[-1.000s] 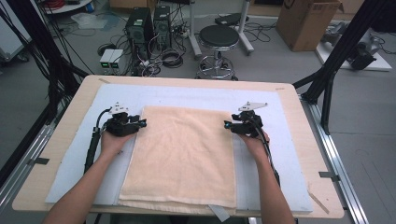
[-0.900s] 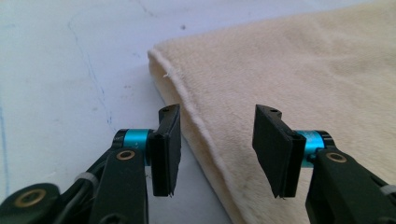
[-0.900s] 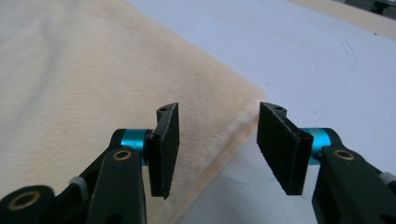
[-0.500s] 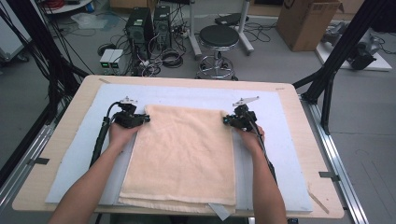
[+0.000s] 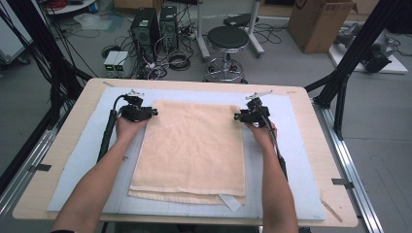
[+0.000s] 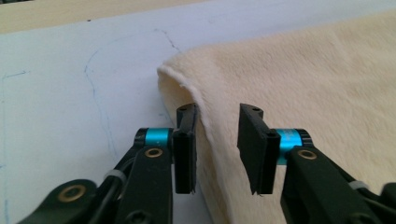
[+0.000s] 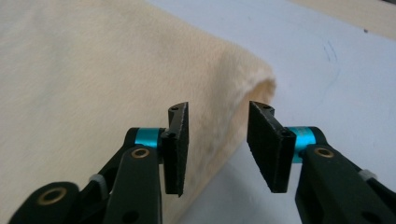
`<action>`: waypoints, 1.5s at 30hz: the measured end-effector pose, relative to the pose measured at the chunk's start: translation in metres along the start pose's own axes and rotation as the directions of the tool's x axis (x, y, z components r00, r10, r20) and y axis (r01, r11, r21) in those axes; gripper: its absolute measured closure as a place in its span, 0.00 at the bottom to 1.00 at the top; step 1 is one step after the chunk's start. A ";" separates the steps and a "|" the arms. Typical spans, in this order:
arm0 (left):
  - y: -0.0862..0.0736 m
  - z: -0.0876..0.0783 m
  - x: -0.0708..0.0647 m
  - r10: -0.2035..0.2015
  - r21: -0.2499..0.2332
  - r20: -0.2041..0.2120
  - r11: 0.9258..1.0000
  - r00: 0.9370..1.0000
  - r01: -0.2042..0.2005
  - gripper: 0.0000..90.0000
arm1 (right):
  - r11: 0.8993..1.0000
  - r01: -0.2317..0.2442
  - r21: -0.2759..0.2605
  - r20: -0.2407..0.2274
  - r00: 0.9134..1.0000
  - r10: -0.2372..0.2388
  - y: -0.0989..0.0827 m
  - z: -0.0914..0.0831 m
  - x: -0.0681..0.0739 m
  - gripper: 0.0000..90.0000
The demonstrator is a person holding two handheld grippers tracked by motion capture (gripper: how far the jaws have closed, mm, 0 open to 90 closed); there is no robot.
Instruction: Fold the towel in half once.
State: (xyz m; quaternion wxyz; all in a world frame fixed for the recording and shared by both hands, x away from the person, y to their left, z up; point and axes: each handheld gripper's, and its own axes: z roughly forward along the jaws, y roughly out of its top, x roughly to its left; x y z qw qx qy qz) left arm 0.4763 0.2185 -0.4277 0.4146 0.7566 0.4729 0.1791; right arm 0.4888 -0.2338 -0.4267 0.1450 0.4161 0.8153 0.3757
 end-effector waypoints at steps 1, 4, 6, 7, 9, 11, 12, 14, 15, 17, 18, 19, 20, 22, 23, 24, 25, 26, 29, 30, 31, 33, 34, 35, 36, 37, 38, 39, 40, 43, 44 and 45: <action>-0.001 -0.005 0.000 -0.007 -0.022 0.030 1.000 1.000 0.008 0.71 | 1.000 -0.004 -0.010 -0.009 1.000 0.004 -0.003 -0.005 0.000 0.64; -0.005 -0.022 -0.005 0.016 -0.071 0.096 0.997 0.995 -0.009 0.68 | 0.998 0.009 -0.058 -0.044 0.999 -0.012 -0.010 -0.024 0.006 0.61; -0.009 -0.035 -0.011 0.056 -0.096 0.130 0.994 0.990 -0.043 0.66 | 0.995 0.043 -0.088 -0.065 0.997 -0.049 -0.014 -0.038 0.015 0.60; -0.012 -0.042 -0.015 0.078 -0.103 0.152 0.993 0.985 -0.063 0.64 | 0.993 0.053 -0.101 -0.083 0.995 -0.061 -0.017 -0.044 0.021 0.59; -0.021 -0.057 -0.024 0.127 -0.117 0.178 0.987 0.976 -0.107 0.62 | 0.987 0.097 -0.125 -0.104 0.988 -0.110 -0.024 -0.057 0.035 0.58; -0.032 -0.071 -0.033 0.164 -0.128 0.195 0.982 0.967 -0.141 0.61 | 0.983 0.120 -0.140 -0.129 0.982 -0.139 -0.033 -0.068 0.050 0.57; -0.039 -0.077 -0.037 0.176 -0.134 0.205 0.979 0.963 -0.151 0.59 | 0.983 0.132 -0.124 -0.152 0.977 -0.150 -0.036 -0.072 0.056 0.54; -0.052 -0.090 -0.045 0.204 -0.133 0.225 0.975 0.953 -0.178 0.58 | 0.983 0.149 -0.106 -0.207 0.964 -0.168 -0.041 -0.080 0.069 0.54; -0.058 -0.096 -0.048 0.212 -0.141 0.229 0.973 0.950 -0.183 0.57 | 0.972 0.184 -0.146 -0.188 0.960 -0.209 -0.047 -0.085 0.079 0.56; -0.070 -0.107 -0.055 0.244 -0.146 0.235 0.966 0.941 -0.214 0.56 | 0.961 0.223 -0.165 -0.186 0.950 -0.252 -0.058 -0.093 0.093 0.56; -0.076 -0.112 -0.057 0.248 -0.150 0.237 0.965 0.939 -0.217 0.56 | 0.961 0.226 -0.160 -0.203 0.945 -0.256 -0.064 -0.095 0.098 0.56; -0.081 -0.116 -0.059 0.248 -0.152 0.246 0.965 0.937 -0.216 0.55 | 0.959 0.241 -0.148 -0.205 0.941 -0.268 -0.071 -0.097 0.103 0.56; -0.086 -0.119 -0.061 0.262 -0.150 0.248 0.962 0.933 -0.230 0.55 | 0.955 0.261 -0.138 -0.199 0.938 -0.285 -0.077 -0.099 0.107 0.56; -0.094 -0.122 -0.065 0.270 -0.115 0.259 0.962 0.927 -0.248 0.54 | 0.957 0.256 -0.134 -0.213 0.936 -0.280 -0.088 -0.101 0.110 0.57; -0.098 -0.124 -0.067 0.286 -0.118 0.258 0.957 0.923 -0.263 0.53 | 0.959 0.254 -0.124 -0.221 0.935 -0.276 -0.093 -0.100 0.112 0.58; -0.102 -0.125 -0.069 0.300 -0.113 0.263 0.953 0.917 -0.280 0.53 | 0.958 0.263 -0.113 -0.221 0.933 -0.283 -0.098 -0.099 0.114 0.59; -0.105 -0.125 -0.070 0.306 -0.094 0.274 0.952 0.912 -0.292 0.53 | 0.956 0.275 -0.104 -0.224 0.930 -0.292 -0.101 -0.097 0.116 0.60; -0.109 -0.124 -0.072 0.295 -0.088 0.291 0.955 0.910 -0.282 0.53 | 0.953 0.288 -0.096 -0.230 0.925 -0.302 -0.104 -0.094 0.117 0.61; -0.116 -0.121 -0.075 0.322 -0.044 0.310 0.945 0.895 -0.325 0.57 | 0.951 0.306 -0.028 -0.244 0.921 -0.304 -0.108 -0.086 0.120 0.67; -0.118 -0.120 -0.075 0.332 -0.029 0.319 0.940 0.888 -0.341 0.60 | 0.947 0.320 -0.023 -0.240 0.918 -0.316 -0.108 -0.084 0.122 0.70; -0.119 -0.119 -0.075 0.342 -0.014 0.321 0.934 0.883 -0.357 0.64 | 0.944 0.329 -0.024 -0.234 0.916 -0.326 -0.107 -0.084 0.124 0.73; -0.121 -0.119 -0.076 0.349 -0.016 0.309 0.932 0.885 -0.362 0.71 | 0.942 0.335 -0.032 -0.233 0.914 -0.333 -0.107 -0.083 0.125 0.82; -0.120 -0.119 -0.075 0.353 -0.017 0.309 0.931 0.883 -0.366 0.76 | 0.942 0.333 -0.032 -0.241 0.912 -0.331 -0.107 -0.082 0.125 0.85; -0.120 -0.118 -0.075 0.349 -0.014 0.314 0.932 0.883 -0.363 0.79 | 0.944 0.329 -0.028 -0.242 0.914 -0.326 -0.108 -0.083 0.125 0.89; -0.120 -0.118 -0.076 0.356 -0.019 0.305 0.930 0.883 -0.368 0.84 | 0.945 0.324 -0.033 -0.248 0.914 -0.322 -0.107 -0.083 0.124 0.92; -0.119 -0.119 -0.076 0.354 -0.022 0.305 0.931 0.884 -0.365 0.89 | 0.946 0.324 -0.035 -0.251 0.913 -0.322 -0.107 -0.083 0.124 0.94; -0.119 -0.119 -0.076 0.355 -0.028 0.304 0.931 0.884 -0.364 0.94 | 0.945 0.326 -0.040 -0.256 0.910 -0.325 -0.107 -0.083 0.123 0.94; -0.118 -0.120 -0.076 0.357 -0.033 0.307 0.931 0.882 -0.365 0.98 | 0.945 0.324 -0.043 -0.256 0.911 -0.324 -0.106 -0.084 0.123 0.95; -0.118 -0.121 -0.076 0.357 -0.037 0.305 0.931 0.883 -0.363 0.98 | 0.945 0.322 -0.051 -0.258 0.910 -0.324 -0.106 -0.086 0.123 0.96; -0.118 -0.125 -0.075 0.345 -0.052 0.312 0.937 0.885 -0.346 0.99 | 0.946 0.315 -0.082 -0.262 0.909 -0.325 -0.105 -0.093 0.123 0.96; -0.118 -0.126 -0.075 0.341 -0.061 0.312 0.939 0.887 -0.339 0.99 | 0.948 0.304 -0.092 -0.270 0.909 -0.318 -0.105 -0.096 0.123 0.96; -0.117 -0.128 -0.074 0.338 -0.070 0.315 0.940 0.887 -0.333 0.99 | 0.950 0.298 -0.099 -0.272 0.910 -0.314 -0.105 -0.099 0.123 0.96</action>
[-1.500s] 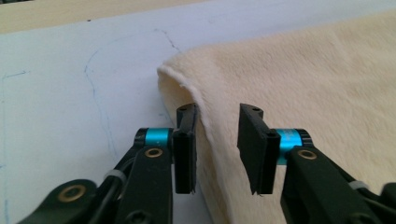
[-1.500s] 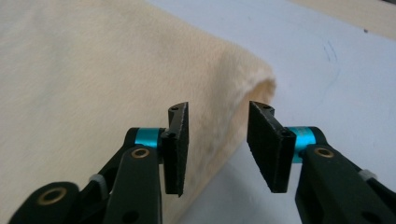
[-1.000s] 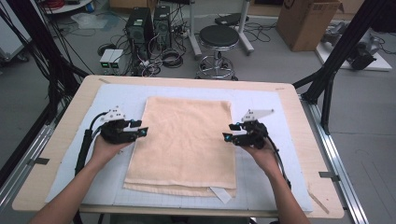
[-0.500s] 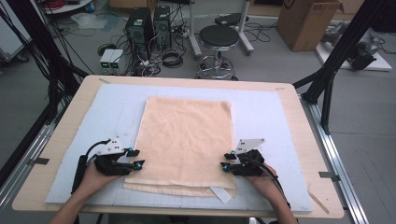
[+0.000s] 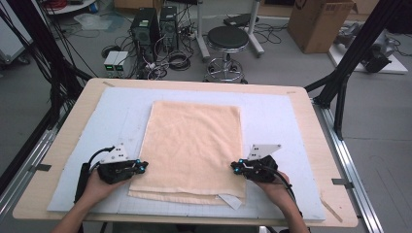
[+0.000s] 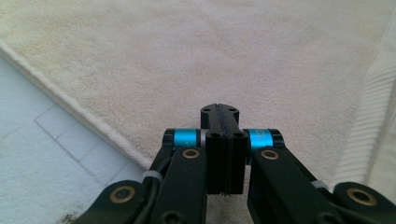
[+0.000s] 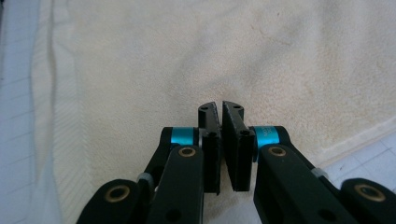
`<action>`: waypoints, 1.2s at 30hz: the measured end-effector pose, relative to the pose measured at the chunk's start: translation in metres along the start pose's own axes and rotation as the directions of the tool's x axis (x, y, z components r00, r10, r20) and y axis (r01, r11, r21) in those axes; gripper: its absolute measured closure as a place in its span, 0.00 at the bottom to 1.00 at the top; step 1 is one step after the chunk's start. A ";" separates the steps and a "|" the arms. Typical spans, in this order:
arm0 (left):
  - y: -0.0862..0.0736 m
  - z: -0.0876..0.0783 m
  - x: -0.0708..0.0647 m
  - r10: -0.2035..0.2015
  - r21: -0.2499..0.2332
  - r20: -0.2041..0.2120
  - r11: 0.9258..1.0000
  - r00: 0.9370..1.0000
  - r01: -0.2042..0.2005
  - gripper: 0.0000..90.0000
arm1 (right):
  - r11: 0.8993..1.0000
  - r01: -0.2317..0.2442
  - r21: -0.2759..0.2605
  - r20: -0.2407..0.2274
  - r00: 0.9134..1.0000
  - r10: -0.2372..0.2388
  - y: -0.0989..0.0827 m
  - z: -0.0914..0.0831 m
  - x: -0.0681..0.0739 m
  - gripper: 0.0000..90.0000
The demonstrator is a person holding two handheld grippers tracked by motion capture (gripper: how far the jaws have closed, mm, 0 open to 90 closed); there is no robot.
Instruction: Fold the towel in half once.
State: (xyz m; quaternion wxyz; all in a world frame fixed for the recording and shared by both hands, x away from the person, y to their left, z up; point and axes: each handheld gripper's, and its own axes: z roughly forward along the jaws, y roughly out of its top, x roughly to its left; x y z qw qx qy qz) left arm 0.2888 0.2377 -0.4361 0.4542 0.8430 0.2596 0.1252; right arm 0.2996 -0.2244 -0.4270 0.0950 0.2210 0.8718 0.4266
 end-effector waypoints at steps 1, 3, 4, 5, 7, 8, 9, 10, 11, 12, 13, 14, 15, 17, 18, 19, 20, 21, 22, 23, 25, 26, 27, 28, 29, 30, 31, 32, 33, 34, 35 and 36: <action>0.000 -0.002 0.000 0.001 -0.004 0.001 1.000 1.000 -0.001 0.99 | 1.000 0.002 -0.003 -0.009 1.000 -0.002 0.000 -0.003 0.001 0.96; 0.001 -0.006 0.000 -0.007 -0.024 0.003 1.000 1.000 0.007 0.99 | 1.000 0.005 -0.011 -0.009 1.000 -0.005 0.001 -0.006 0.003 0.96; 0.001 -0.008 -0.001 -0.006 -0.027 0.004 1.000 1.000 0.007 0.99 | 1.000 0.002 -0.013 -0.015 1.000 -0.003 0.001 -0.008 0.004 0.96; 0.000 -0.010 0.000 -0.009 -0.033 0.004 0.999 1.000 0.010 1.00 | 1.000 0.005 -0.015 -0.016 1.000 -0.005 0.001 -0.009 0.004 0.96; -0.002 -0.012 0.000 -0.013 -0.031 0.011 0.999 1.000 0.013 0.98 | 1.000 0.012 -0.010 -0.012 1.000 -0.012 0.001 -0.009 0.005 0.92; -0.002 -0.012 -0.001 -0.022 -0.033 0.006 0.999 1.000 0.022 0.89 | 1.000 0.007 0.004 0.001 1.000 -0.007 0.000 -0.009 0.005 0.80; -0.003 -0.013 -0.002 -0.030 -0.038 0.035 0.999 0.999 0.031 0.83 | 1.000 0.000 0.012 0.017 1.000 0.000 0.000 -0.008 0.005 0.77; -0.004 -0.014 -0.003 -0.022 -0.043 0.049 0.999 0.999 0.024 0.82 | 1.000 0.003 0.005 0.005 1.000 -0.003 -0.002 -0.008 0.005 0.75; -0.004 -0.014 -0.005 -0.019 -0.052 0.069 0.998 0.997 0.022 0.81 | 1.000 0.008 -0.007 0.005 1.000 -0.008 -0.002 -0.009 0.006 0.74; -0.004 -0.015 -0.008 -0.009 -0.054 0.089 0.998 0.996 0.014 0.80 | 1.000 0.007 -0.022 -0.009 1.000 -0.007 -0.002 -0.011 0.009 0.72; -0.005 -0.014 -0.011 0.005 -0.051 0.106 0.999 0.994 0.000 0.78 | 0.999 0.013 -0.036 -0.018 1.000 -0.013 -0.003 -0.013 0.012 0.70; -0.005 -0.014 -0.014 0.015 -0.047 0.120 0.999 0.993 -0.010 0.75 | 0.999 0.011 -0.051 -0.046 0.999 -0.013 -0.003 -0.014 0.015 0.69; -0.006 -0.013 -0.016 0.029 -0.037 0.142 0.999 0.990 -0.024 0.74 | 0.998 0.012 -0.066 -0.082 0.996 -0.018 -0.004 -0.014 0.018 0.68; -0.008 -0.008 -0.019 0.042 -0.010 0.158 0.999 0.987 -0.041 0.72 | 0.998 0.014 -0.055 -0.145 0.989 -0.021 -0.006 -0.011 0.026 0.66; -0.010 -0.006 -0.021 0.040 0.012 0.167 0.999 0.985 -0.042 0.71 | 0.999 0.025 -0.042 -0.158 0.987 -0.032 -0.008 -0.008 0.029 0.66; -0.012 -0.003 -0.021 0.046 0.034 0.172 0.998 0.984 -0.053 0.71 | 0.999 0.030 -0.026 -0.175 0.984 -0.034 -0.010 -0.005 0.031 0.66; -0.013 -0.001 -0.023 0.052 0.040 0.170 0.997 0.984 -0.059 0.70 | 0.999 0.036 -0.008 -0.186 0.982 -0.037 -0.012 -0.002 0.033 0.66; -0.014 -0.001 -0.023 0.052 0.036 0.166 0.998 0.985 -0.059 0.70 | 0.999 0.042 0.010 -0.194 0.980 -0.039 -0.014 0.002 0.035 0.67; -0.014 -0.001 -0.023 0.046 0.038 0.162 0.998 0.986 -0.053 0.71 | 0.998 0.050 0.032 -0.194 0.980 -0.043 -0.016 0.006 0.035 0.69; -0.014 -0.001 -0.023 0.048 0.040 0.159 0.998 0.986 -0.055 0.75 | 0.998 0.055 0.043 -0.189 0.981 -0.046 -0.017 0.008 0.036 0.72; -0.015 -0.001 -0.024 0.049 0.033 0.151 0.998 0.987 -0.055 0.81 | 0.997 0.070 0.040 -0.191 0.980 -0.061 -0.015 0.007 0.037 0.85; -0.014 -0.001 -0.025 0.065 0.036 0.135 0.997 0.989 -0.070 0.86 | 0.997 0.071 0.041 -0.194 0.979 -0.062 -0.014 0.009 0.036 0.89; -0.014 -0.001 -0.024 0.057 0.037 0.136 0.997 0.989 -0.063 0.90 | 0.996 0.071 0.044 -0.200 0.978 -0.061 -0.014 0.009 0.036 0.92; -0.014 -0.001 -0.024 0.055 0.039 0.135 0.997 0.989 -0.061 0.92 | 0.997 0.065 0.045 -0.202 0.978 -0.055 -0.013 0.009 0.036 0.93; -0.013 -0.002 -0.024 0.055 0.036 0.133 0.997 0.990 -0.061 0.93 | 0.997 0.066 0.043 -0.208 0.977 -0.056 -0.013 0.009 0.035 0.94; -0.013 -0.003 -0.024 0.054 0.031 0.129 0.998 0.990 -0.058 0.94 | 0.998 0.057 0.038 -0.207 0.977 -0.048 -0.013 0.009 0.034 0.94; -0.013 -0.003 -0.024 0.046 0.022 0.130 0.999 0.990 -0.049 0.95 | 0.998 0.052 0.032 -0.211 0.977 -0.044 -0.013 0.008 0.034 0.94; -0.013 -0.005 -0.024 0.044 0.019 0.131 0.999 0.990 -0.047 0.95 | 0.999 0.048 0.024 -0.213 0.976 -0.042 -0.012 0.006 0.034 0.94; -0.013 -0.006 -0.024 0.041 0.014 0.134 0.999 0.990 -0.044 0.95 | 0.999 0.039 0.019 -0.220 0.975 -0.034 -0.012 0.005 0.035 0.95; -0.012 -0.008 -0.024 0.037 0.005 0.135 0.999 0.990 -0.038 0.95 | 0.999 0.038 0.010 -0.224 0.974 -0.035 -0.012 0.003 0.035 0.95; -0.012 -0.009 -0.024 0.038 0.000 0.138 0.999 0.990 -0.038 0.95 | 0.999 0.038 0.002 -0.227 0.973 -0.036 -0.011 0.001 0.035 0.95; -0.011 -0.013 -0.025 0.036 -0.010 0.136 0.999 0.990 -0.035 0.95 | 0.999 0.034 -0.003 -0.227 0.973 -0.034 -0.011 -0.001 0.036 0.95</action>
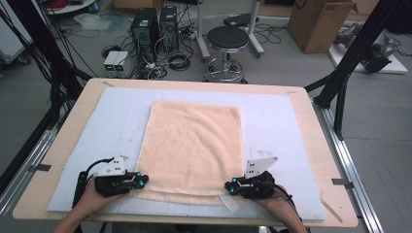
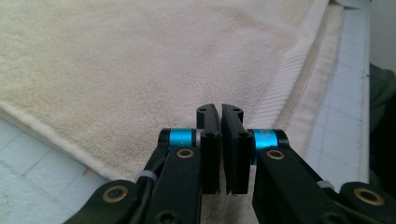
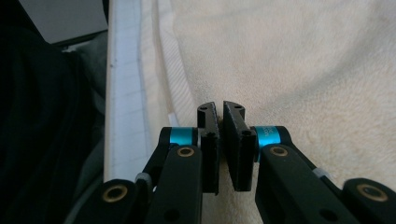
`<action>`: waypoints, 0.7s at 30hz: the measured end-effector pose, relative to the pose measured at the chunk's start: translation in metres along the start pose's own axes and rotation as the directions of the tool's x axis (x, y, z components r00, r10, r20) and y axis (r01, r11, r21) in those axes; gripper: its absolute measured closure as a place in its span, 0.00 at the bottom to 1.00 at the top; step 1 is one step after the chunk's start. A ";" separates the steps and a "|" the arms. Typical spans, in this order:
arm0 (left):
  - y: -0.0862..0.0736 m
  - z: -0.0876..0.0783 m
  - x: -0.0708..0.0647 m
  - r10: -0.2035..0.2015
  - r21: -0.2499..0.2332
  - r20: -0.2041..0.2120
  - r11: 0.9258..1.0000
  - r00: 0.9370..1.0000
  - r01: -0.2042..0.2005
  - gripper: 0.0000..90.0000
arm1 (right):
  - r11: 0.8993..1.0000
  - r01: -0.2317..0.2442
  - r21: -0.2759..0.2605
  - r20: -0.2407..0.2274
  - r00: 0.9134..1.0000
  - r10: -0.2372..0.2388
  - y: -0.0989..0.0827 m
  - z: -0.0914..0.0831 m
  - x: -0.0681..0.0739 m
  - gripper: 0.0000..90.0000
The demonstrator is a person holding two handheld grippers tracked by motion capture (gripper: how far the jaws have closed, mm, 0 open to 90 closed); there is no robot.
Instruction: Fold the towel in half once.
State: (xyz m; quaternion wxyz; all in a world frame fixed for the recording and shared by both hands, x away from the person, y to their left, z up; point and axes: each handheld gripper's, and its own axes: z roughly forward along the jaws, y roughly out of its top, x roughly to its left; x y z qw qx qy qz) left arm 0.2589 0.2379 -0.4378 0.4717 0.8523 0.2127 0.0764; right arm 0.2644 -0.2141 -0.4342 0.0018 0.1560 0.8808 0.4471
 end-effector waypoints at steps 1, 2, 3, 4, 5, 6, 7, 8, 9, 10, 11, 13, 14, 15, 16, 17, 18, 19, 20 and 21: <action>0.001 -0.002 -0.001 -0.002 -0.014 -0.001 1.000 1.000 0.002 0.95 | 1.000 0.005 -0.013 -0.003 1.000 -0.005 0.002 -0.003 0.002 0.95; 0.001 -0.005 -0.001 -0.002 -0.021 0.002 1.000 1.000 0.002 0.95 | 1.000 0.009 -0.021 -0.004 1.000 -0.009 0.003 -0.005 0.003 0.95; 0.002 -0.007 -0.003 -0.005 -0.030 0.007 1.000 1.000 0.006 0.95 | 0.999 0.012 -0.030 -0.002 1.000 -0.012 0.005 -0.007 0.004 0.95; 0.002 -0.009 -0.004 -0.003 -0.032 0.008 0.999 1.000 0.003 0.95 | 0.999 0.017 -0.032 -0.013 1.000 -0.018 0.007 -0.009 0.005 0.95; 0.002 -0.010 -0.005 0.003 -0.026 0.014 1.000 1.000 -0.003 0.95 | 0.999 0.016 -0.039 -0.024 1.000 -0.017 0.008 -0.010 0.006 0.95; 0.001 -0.011 -0.007 0.006 -0.022 0.017 1.000 1.000 -0.006 0.95 | 0.999 0.015 -0.037 -0.037 0.999 -0.016 0.008 -0.010 0.008 0.95; 0.000 -0.012 -0.008 0.010 -0.018 0.019 1.000 1.000 -0.010 0.95 | 0.999 0.019 -0.032 -0.044 0.999 -0.021 0.009 -0.010 0.010 0.95; -0.001 -0.013 -0.009 0.016 -0.013 0.022 1.000 1.000 -0.015 0.95 | 0.999 0.021 -0.028 -0.052 0.998 -0.022 0.008 -0.009 0.011 0.94; -0.002 -0.013 -0.009 0.013 -0.006 0.027 1.000 1.000 -0.012 0.95 | 1.000 0.015 -0.024 -0.067 0.998 -0.017 0.007 -0.008 0.011 0.94; -0.004 -0.012 -0.009 0.010 0.007 0.036 1.000 0.999 -0.010 0.95 | 1.000 0.010 -0.014 -0.078 0.997 -0.011 0.006 -0.006 0.011 0.92; -0.005 -0.011 -0.008 -0.002 0.013 0.046 1.000 0.999 0.001 0.95 | 1.000 0.007 -0.009 -0.084 0.996 -0.007 0.005 -0.004 0.011 0.91; -0.006 -0.008 -0.007 -0.008 0.020 0.054 1.000 0.999 0.007 0.92 | 1.000 -0.013 -0.006 -0.098 0.995 0.013 0.005 -0.003 0.008 0.85; -0.006 -0.008 -0.006 -0.011 0.016 0.058 1.000 0.998 0.010 0.88 | 1.000 -0.024 -0.017 -0.091 0.996 0.022 0.006 -0.003 0.007 0.80; -0.005 -0.008 -0.006 -0.014 0.006 0.052 1.000 0.999 0.014 0.83 | 0.999 -0.030 -0.028 -0.086 0.996 0.027 0.006 -0.003 0.004 0.78; -0.004 -0.008 -0.004 -0.010 -0.003 0.046 1.000 0.999 0.010 0.82 | 0.999 -0.040 -0.037 -0.075 0.997 0.037 0.007 -0.004 0.002 0.75; -0.003 -0.008 -0.003 -0.014 -0.016 0.036 1.000 0.999 0.015 0.79 | 0.998 -0.045 -0.049 -0.059 0.997 0.042 0.007 -0.005 -0.001 0.72; -0.001 -0.008 -0.001 -0.015 -0.020 0.026 1.000 1.000 0.016 0.76 | 0.997 -0.055 -0.057 -0.045 0.998 0.053 0.008 -0.006 -0.004 0.70; 0.000 -0.007 0.000 -0.032 -0.032 0.017 0.999 0.999 0.032 0.74 | 0.996 -0.062 -0.060 -0.025 0.998 0.061 0.008 -0.007 -0.007 0.69; 0.001 -0.006 0.002 -0.038 -0.034 0.002 0.999 0.999 0.038 0.72 | 0.995 -0.066 -0.071 -0.004 0.998 0.066 0.008 -0.008 -0.010 0.67; 0.002 -0.006 0.003 -0.045 -0.041 -0.010 0.998 0.999 0.045 0.71 | 0.994 -0.070 -0.083 0.022 0.997 0.072 0.008 -0.008 -0.013 0.66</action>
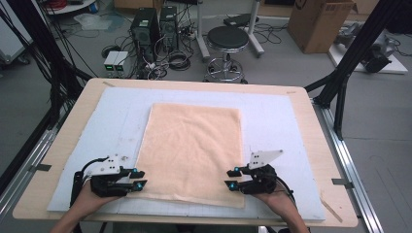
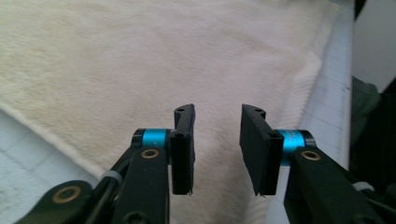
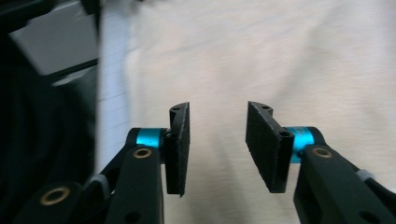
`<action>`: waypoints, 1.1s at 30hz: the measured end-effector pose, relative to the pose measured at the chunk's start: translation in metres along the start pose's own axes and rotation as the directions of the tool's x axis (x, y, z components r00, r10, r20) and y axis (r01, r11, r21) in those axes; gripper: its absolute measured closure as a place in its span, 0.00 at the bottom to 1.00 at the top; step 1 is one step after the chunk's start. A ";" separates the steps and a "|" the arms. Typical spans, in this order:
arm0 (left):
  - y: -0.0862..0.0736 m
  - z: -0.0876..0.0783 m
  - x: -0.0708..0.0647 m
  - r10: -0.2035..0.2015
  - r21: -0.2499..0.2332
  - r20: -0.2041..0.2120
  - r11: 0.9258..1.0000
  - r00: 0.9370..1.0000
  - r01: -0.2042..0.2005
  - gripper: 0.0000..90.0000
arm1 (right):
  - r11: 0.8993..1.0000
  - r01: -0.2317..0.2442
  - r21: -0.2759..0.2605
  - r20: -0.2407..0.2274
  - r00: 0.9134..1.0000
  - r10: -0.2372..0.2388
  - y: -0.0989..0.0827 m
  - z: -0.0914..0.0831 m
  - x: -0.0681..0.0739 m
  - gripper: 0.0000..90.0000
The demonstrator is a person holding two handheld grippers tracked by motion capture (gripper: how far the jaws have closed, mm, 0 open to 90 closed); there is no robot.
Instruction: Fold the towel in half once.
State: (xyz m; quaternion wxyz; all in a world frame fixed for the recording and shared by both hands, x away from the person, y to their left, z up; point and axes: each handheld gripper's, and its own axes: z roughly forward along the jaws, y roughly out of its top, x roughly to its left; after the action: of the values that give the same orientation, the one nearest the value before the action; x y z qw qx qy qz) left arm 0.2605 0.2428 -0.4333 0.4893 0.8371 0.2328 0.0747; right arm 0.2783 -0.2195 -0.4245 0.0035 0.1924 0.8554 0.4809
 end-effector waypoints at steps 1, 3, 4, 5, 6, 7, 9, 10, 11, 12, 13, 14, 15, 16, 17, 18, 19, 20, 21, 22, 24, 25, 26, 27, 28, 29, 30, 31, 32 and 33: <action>0.001 0.001 0.002 -0.005 -0.003 -0.009 1.000 1.000 0.005 0.70 | 1.000 -0.004 -0.007 0.025 1.000 0.005 0.000 0.000 -0.003 0.64; 0.003 0.002 0.006 -0.013 -0.006 -0.042 1.000 0.999 0.012 0.68 | 1.000 -0.019 -0.017 0.079 0.997 0.020 0.000 -0.001 -0.010 0.62; 0.004 0.003 0.008 -0.020 -0.010 -0.052 1.000 0.998 0.019 0.67 | 1.000 -0.024 -0.016 0.113 0.993 0.026 0.000 -0.002 -0.014 0.60; 0.005 0.004 0.010 -0.030 -0.018 -0.067 0.999 0.997 0.029 0.66 | 0.999 -0.029 -0.020 0.131 0.991 0.032 0.000 -0.002 -0.016 0.59; 0.006 0.004 0.013 -0.038 -0.025 -0.083 0.999 0.996 0.036 0.65 | 0.999 -0.040 -0.020 0.146 0.988 0.042 0.000 -0.003 -0.020 0.58; 0.006 0.005 0.016 -0.050 -0.032 -0.092 0.998 0.995 0.047 0.64 | 0.999 -0.044 -0.028 0.164 0.985 0.048 0.000 -0.003 -0.023 0.56; 0.008 0.006 0.020 -0.066 -0.039 -0.114 0.997 0.991 0.062 0.62 | 0.998 -0.060 -0.021 0.197 0.978 0.063 0.000 -0.004 -0.029 0.53; 0.009 0.007 0.022 -0.074 -0.040 -0.122 0.997 0.990 0.069 0.61 | 0.998 -0.063 -0.022 0.209 0.976 0.066 0.000 -0.004 -0.033 0.52; 0.011 0.008 0.024 -0.076 -0.043 -0.129 0.997 0.989 0.071 0.61 | 0.997 -0.070 -0.024 0.222 0.972 0.073 0.000 -0.004 -0.035 0.50; 0.012 0.009 0.025 -0.077 -0.047 -0.139 0.996 0.987 0.071 0.60 | 0.997 -0.070 -0.025 0.233 0.970 0.074 0.000 -0.004 -0.038 0.49; 0.013 0.010 0.027 -0.084 -0.052 -0.145 0.996 0.986 0.077 0.59 | 0.997 -0.079 -0.024 0.238 0.968 0.082 0.001 -0.004 -0.040 0.47; 0.015 0.010 0.028 -0.085 -0.050 -0.152 0.996 0.985 0.079 0.58 | 0.996 -0.086 -0.024 0.244 0.966 0.089 0.002 -0.003 -0.043 0.45; 0.016 0.011 0.030 -0.088 -0.051 -0.157 0.995 0.984 0.081 0.58 | 0.996 -0.087 -0.030 0.255 0.963 0.092 0.003 -0.003 -0.044 0.44; 0.017 0.012 0.031 -0.094 -0.060 -0.168 0.995 0.981 0.085 0.58 | 0.996 -0.082 -0.039 0.261 0.961 0.089 0.003 -0.003 -0.046 0.43; 0.017 0.012 0.032 -0.102 -0.066 -0.171 0.994 0.980 0.092 0.57 | 0.995 -0.087 -0.039 0.265 0.960 0.094 0.004 -0.002 -0.047 0.42; 0.017 0.012 0.034 -0.112 -0.070 -0.177 0.992 0.978 0.101 0.56 | 0.996 -0.085 -0.037 0.274 0.957 0.092 0.004 -0.002 -0.049 0.41; 0.017 0.012 0.035 -0.115 -0.070 -0.181 0.992 0.977 0.104 0.55 | 0.995 -0.090 -0.035 0.275 0.957 0.096 0.005 -0.002 -0.050 0.41; 0.017 0.012 0.036 -0.122 -0.071 -0.185 0.991 0.975 0.110 0.54 | 0.995 -0.089 -0.036 0.278 0.956 0.096 0.005 -0.001 -0.051 0.40; 0.016 0.011 0.037 -0.125 -0.072 -0.191 0.991 0.974 0.113 0.53 | 0.995 -0.089 -0.040 0.284 0.954 0.097 0.006 -0.001 -0.052 0.40; 0.016 0.011 0.038 -0.129 -0.074 -0.198 0.990 0.972 0.117 0.52 | 0.995 -0.087 -0.042 0.287 0.953 0.096 0.006 -0.001 -0.053 0.40; 0.016 0.010 0.040 -0.135 -0.079 -0.206 0.990 0.969 0.121 0.51 | 0.995 -0.091 -0.049 0.290 0.952 0.101 0.007 -0.001 -0.055 0.39; 0.016 0.010 0.041 -0.137 -0.076 -0.212 0.989 0.968 0.123 0.51 | 0.994 -0.098 -0.050 0.289 0.951 0.109 0.008 0.000 -0.057 0.39; 0.017 0.010 0.041 -0.136 -0.073 -0.219 0.990 0.966 0.123 0.51 | 0.993 -0.105 -0.057 0.293 0.949 0.117 0.008 0.001 -0.058 0.39; 0.017 0.010 0.041 -0.134 -0.074 -0.227 0.990 0.964 0.121 0.50 | 0.992 -0.106 -0.066 0.295 0.948 0.121 0.008 0.002 -0.060 0.39; 0.017 0.009 0.041 -0.139 -0.080 -0.233 0.989 0.962 0.124 0.50 | 0.992 -0.107 -0.071 0.297 0.947 0.124 0.008 0.003 -0.060 0.39; 0.017 0.009 0.042 -0.138 -0.083 -0.235 0.989 0.962 0.122 0.50 | 0.991 -0.111 -0.071 0.299 0.946 0.127 0.009 0.004 -0.060 0.39; 0.017 0.008 0.042 -0.137 -0.083 -0.241 0.989 0.961 0.120 0.50 | 0.992 -0.106 -0.068 0.304 0.945 0.122 0.009 0.004 -0.061 0.38; 0.017 0.008 0.042 -0.142 -0.083 -0.247 0.989 0.958 0.125 0.49 | 0.992 -0.104 -0.068 0.303 0.945 0.120 0.010 0.005 -0.061 0.38; 0.017 0.008 0.043 -0.142 -0.082 -0.252 0.989 0.957 0.125 0.49 | 0.993 -0.102 -0.067 0.305 0.945 0.118 0.010 0.006 -0.061 0.38; 0.017 0.008 0.043 -0.144 -0.081 -0.251 0.989 0.957 0.128 0.48 | 0.992 -0.113 -0.064 0.303 0.945 0.127 0.010 0.006 -0.060 0.38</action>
State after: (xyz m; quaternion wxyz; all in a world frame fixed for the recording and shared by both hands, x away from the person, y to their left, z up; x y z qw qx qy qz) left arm 0.3065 0.2491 -0.4274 0.4855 0.7864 0.3486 0.1559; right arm 0.3378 -0.2297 -0.4303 0.1113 0.3161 0.8199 0.4641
